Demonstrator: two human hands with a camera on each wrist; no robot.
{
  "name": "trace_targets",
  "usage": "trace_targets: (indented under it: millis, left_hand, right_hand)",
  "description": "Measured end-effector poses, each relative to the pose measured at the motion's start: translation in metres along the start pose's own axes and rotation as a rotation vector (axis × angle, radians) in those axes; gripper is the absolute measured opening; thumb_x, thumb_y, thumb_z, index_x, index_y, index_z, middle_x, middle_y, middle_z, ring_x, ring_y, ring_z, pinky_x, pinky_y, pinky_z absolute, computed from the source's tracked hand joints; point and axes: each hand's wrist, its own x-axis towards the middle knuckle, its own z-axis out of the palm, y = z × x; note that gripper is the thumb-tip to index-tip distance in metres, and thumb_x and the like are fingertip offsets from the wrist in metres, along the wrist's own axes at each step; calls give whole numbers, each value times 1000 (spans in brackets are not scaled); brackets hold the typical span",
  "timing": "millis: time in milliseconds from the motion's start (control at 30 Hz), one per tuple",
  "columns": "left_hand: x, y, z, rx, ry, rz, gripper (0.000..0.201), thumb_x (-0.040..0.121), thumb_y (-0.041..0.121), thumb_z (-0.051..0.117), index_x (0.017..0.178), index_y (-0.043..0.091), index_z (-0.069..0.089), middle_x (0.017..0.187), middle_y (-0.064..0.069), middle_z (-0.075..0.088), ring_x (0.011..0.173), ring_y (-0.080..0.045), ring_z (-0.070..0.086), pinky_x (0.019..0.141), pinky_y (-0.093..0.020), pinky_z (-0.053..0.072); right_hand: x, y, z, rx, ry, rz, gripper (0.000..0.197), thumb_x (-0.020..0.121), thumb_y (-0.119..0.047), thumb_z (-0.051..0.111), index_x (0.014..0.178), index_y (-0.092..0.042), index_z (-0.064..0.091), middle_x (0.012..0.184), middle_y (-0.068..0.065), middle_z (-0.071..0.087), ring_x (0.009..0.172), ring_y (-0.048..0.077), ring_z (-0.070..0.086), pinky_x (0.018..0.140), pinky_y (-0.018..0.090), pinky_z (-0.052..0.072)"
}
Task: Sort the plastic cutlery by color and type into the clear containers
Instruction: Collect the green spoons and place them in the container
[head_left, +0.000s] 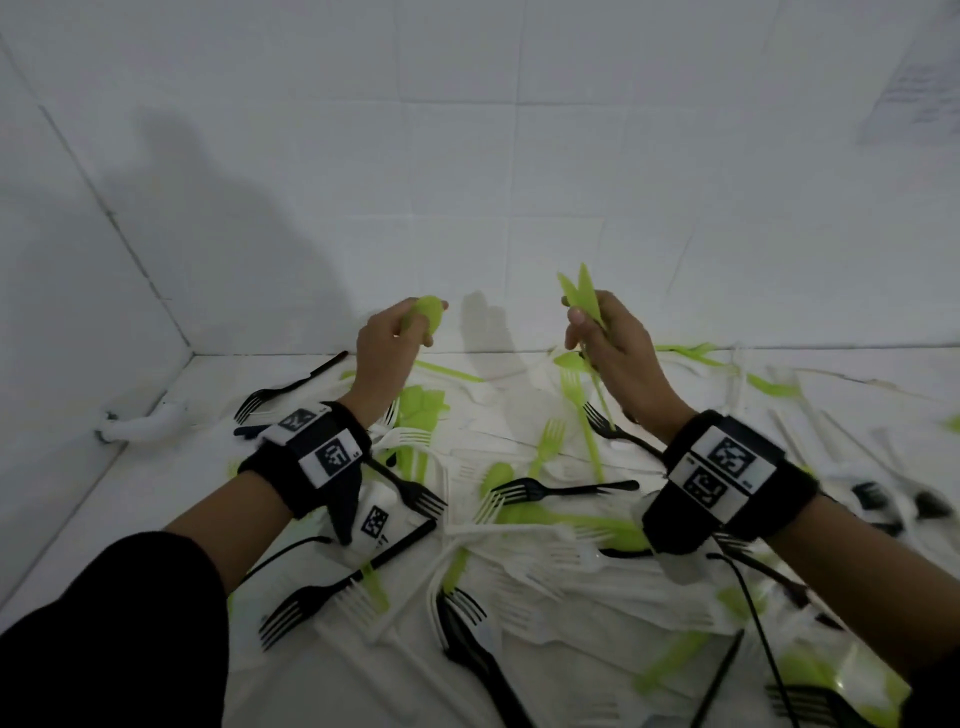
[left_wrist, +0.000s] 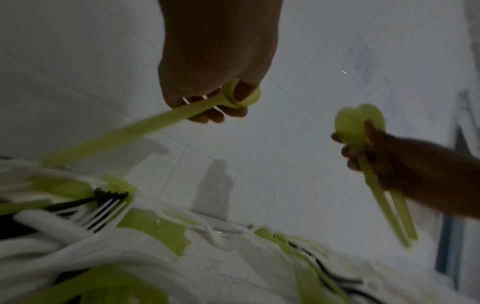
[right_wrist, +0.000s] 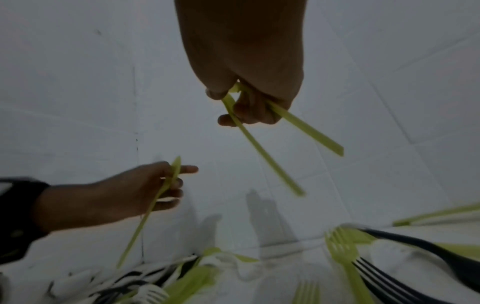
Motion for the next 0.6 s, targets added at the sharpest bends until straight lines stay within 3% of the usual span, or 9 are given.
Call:
trace_targets:
  millis: [100,133,200,267,367,467,533,600]
  left_hand:
    - [-17,0,17,199,-298,19,23,90,8,50,108,2,63,85,-20,66,55,-9,61,52,-25,47]
    - [-24,-4,23,339,-408,35,23,91,9,51,109,1,61,89,-22,66,63,-13,64,59,-28,48]
    - [-43,-16,37,600,-607,62,29,87,21,55,106,0,61,103,-20,66,94,-27,63,77,-32,45]
    - [-59,-26,49,718,-724,9,38,83,30,60,108,2,59,113,-16,62,109,-30,56,83,-31,42]
    - [-67,-31,60,827,-748,21,48,81,39,67,111,3,56,122,-11,57,115,-28,50,86,-31,39]
    - [-70,-24,63,985,-762,109,51,81,42,66,111,3,53,120,-13,55,112,-29,50,82,-32,38]
    - [-70,-23,63,1036,-753,122,52,80,41,68,112,3,53,117,-14,55,109,-29,51,78,-31,38]
    - [-72,-22,63,1050,-743,130,50,78,40,69,109,4,54,113,-14,56,105,-29,53,73,-30,36]
  right_hand:
    - [-9,-9,-10,-186,-42,24,28,98,-35,42,91,-11,53,66,-9,53,72,16,53,70,35,41]
    - [-13,-11,-12,-261,-65,41,33,98,-38,40,95,-9,55,65,-9,52,72,18,53,70,36,41]
    - [-23,-13,-16,-394,-103,94,38,98,-43,35,103,-12,57,66,-9,51,75,20,54,69,34,38]
    - [-33,-12,-19,-432,-136,157,41,97,-47,31,107,-17,58,68,-10,52,78,18,53,71,31,35]
    - [-44,-12,-22,-323,-181,208,39,97,-45,33,110,-17,57,68,-7,50,75,17,52,67,29,43]
    - [-54,-10,-24,-272,-258,172,31,94,-39,46,105,-11,53,68,-5,48,62,7,48,57,15,38]
    - [-57,-4,-24,-340,-342,150,27,88,-37,58,99,-13,55,76,-1,57,69,9,52,66,21,39]
    - [-61,5,-24,-419,-391,169,20,84,-30,67,88,-13,58,74,-1,57,68,14,51,66,27,38]
